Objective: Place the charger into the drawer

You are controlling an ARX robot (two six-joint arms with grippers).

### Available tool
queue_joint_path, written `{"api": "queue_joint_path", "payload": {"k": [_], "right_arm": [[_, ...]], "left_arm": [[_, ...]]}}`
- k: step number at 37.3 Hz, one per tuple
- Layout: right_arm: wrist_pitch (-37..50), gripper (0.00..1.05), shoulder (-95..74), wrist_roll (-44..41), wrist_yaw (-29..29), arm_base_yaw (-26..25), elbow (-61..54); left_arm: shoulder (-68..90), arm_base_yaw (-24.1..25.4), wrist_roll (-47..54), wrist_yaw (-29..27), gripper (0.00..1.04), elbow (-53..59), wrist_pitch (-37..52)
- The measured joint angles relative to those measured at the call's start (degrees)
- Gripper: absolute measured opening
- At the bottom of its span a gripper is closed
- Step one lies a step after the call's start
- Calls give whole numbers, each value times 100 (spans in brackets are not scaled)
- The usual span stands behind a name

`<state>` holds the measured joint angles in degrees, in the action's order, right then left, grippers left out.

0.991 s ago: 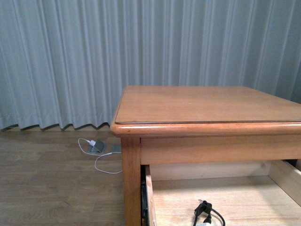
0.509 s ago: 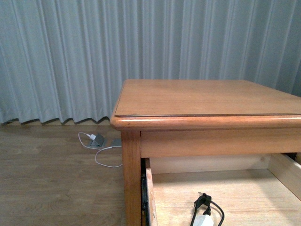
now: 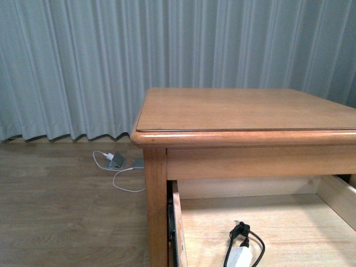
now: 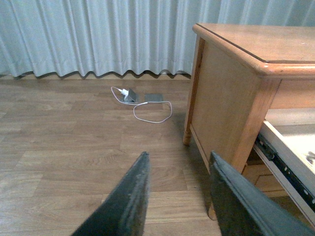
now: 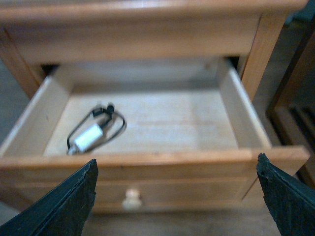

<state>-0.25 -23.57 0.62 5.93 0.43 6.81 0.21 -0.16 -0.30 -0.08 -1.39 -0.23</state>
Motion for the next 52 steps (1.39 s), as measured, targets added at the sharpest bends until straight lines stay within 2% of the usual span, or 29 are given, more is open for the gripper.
{"api": "queue_joint_path", "payload": {"k": [3,5,10,13,19,27,34,40,52], "right_arm": [[-262,96,-448,-39,7,74,46],[-341,96,-1056,-114,39,114,133],[251,96,-2680,-240,24,138,391],[455,96,-3397,-234,116,144,632],[1126,96,-4798,-203,-31,374,1049],[2000,96,-6096,-85,-761,944,1565],[3206,96,-7287,269,-1300,1464,2310],[3814,96,-8072,533,-1375,1646,2935],[4301,96,-9044,914,-1423,1766,4002]], "left_arm": [[0,0,0,-4,50,0,0],[0,0,0,-2,63,0,0],[0,0,0,-4,91,0,0],[0,0,9,-4,100,0,0],[0,0,7,-4,98,0,0],[-2,0,7,-4,98,0,0],[0,0,4,-4,98,0,0],[-2,0,7,-4,98,0,0],[-2,0,7,-4,98,0,0]]}}
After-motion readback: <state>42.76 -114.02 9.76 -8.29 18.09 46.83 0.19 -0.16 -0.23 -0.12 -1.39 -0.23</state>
